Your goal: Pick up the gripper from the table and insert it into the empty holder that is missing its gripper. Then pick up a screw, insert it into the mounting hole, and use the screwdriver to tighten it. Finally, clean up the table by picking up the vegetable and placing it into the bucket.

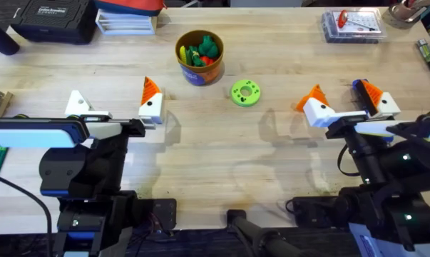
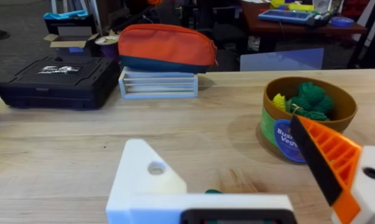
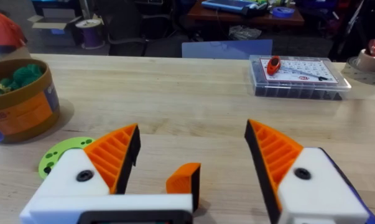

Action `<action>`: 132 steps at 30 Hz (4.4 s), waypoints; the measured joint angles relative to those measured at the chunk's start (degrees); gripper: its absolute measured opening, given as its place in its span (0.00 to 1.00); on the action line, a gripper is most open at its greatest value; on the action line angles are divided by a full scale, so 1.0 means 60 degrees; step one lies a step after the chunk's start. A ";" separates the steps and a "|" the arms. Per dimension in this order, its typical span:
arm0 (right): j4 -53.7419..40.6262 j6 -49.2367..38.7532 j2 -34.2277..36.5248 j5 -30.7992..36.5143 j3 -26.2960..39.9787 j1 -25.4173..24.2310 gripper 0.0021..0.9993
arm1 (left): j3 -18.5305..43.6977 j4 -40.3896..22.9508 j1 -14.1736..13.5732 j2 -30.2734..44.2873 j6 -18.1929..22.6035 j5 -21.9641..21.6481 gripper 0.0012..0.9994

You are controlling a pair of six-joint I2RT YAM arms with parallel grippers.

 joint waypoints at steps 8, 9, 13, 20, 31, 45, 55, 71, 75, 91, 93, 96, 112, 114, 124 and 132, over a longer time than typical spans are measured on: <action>-0.0045 0.0000 0.0000 0.0004 0.0004 -0.0001 0.99 | 0.0000 0.0000 0.0001 0.0004 0.0025 0.0000 0.99; -0.0044 0.0000 0.0000 0.0004 0.0004 0.0000 0.99 | 0.0000 0.0000 0.0004 0.0000 0.0025 0.0000 0.99; -0.0044 0.0018 0.0000 0.0004 0.0004 0.0000 0.99 | 0.0000 0.0000 0.0001 0.0000 0.0025 0.0000 0.99; -0.1975 0.0719 0.0155 0.0044 0.0854 0.0000 0.99 | 0.0644 -0.1110 0.0000 0.0138 0.0029 -0.0059 0.99; -0.6320 0.1066 0.3811 0.0007 0.5759 0.0000 0.99 | 0.6447 -0.6191 0.0000 0.4544 0.0029 -0.1089 0.99; -0.7224 0.1137 0.6156 0.0007 0.7284 0.0000 0.99 | 0.8240 -0.9010 0.0000 0.9771 -0.0065 0.1291 0.99; -0.7247 0.1139 0.6156 0.0007 0.7286 0.0000 0.99 | 0.8240 -0.8688 0.0000 1.0700 -0.0481 0.1885 0.46; -0.9468 0.1140 0.6160 0.0007 0.7286 0.0000 0.99 | 0.8244 -0.5064 -0.1456 0.7630 0.0125 0.4981 0.96; -1.0388 0.1140 0.6156 0.0007 0.7286 0.0000 0.99 | 0.8244 -0.4978 -0.1508 0.7413 0.0178 0.5371 0.97; -1.0834 0.1140 0.6160 0.0007 0.7286 0.0000 0.99 | 0.8193 -0.4800 -0.1519 0.6972 0.0288 0.4987 0.97; -1.0834 0.1140 0.6156 0.0007 0.7286 -0.0001 0.99 | 0.8009 -0.4777 -0.1519 0.6324 0.0295 0.4986 0.97; -1.0835 0.1140 0.6156 0.0007 0.7286 -0.0004 0.99 | 0.7441 -0.4645 -0.1519 0.5028 0.0318 0.4985 0.97; -1.0835 0.1140 0.6156 0.0007 0.7286 0.0000 0.99 | 0.1945 -0.0921 -0.1111 0.0024 0.0247 0.5516 0.97; -1.0837 0.1140 0.6156 0.0007 0.7286 -0.0001 0.99 | 0.1496 -0.0380 -0.1111 0.0021 0.0063 0.5530 0.97; -1.0837 0.1140 0.6156 0.0007 0.7286 0.0000 0.99 | 0.0007 0.1308 -0.1114 0.0022 -0.0373 0.5548 0.97; -1.0836 0.1140 0.6157 0.0007 0.7286 -0.0003 0.99 | 0.0007 -0.0276 -0.1112 0.0022 -0.0908 0.5730 0.97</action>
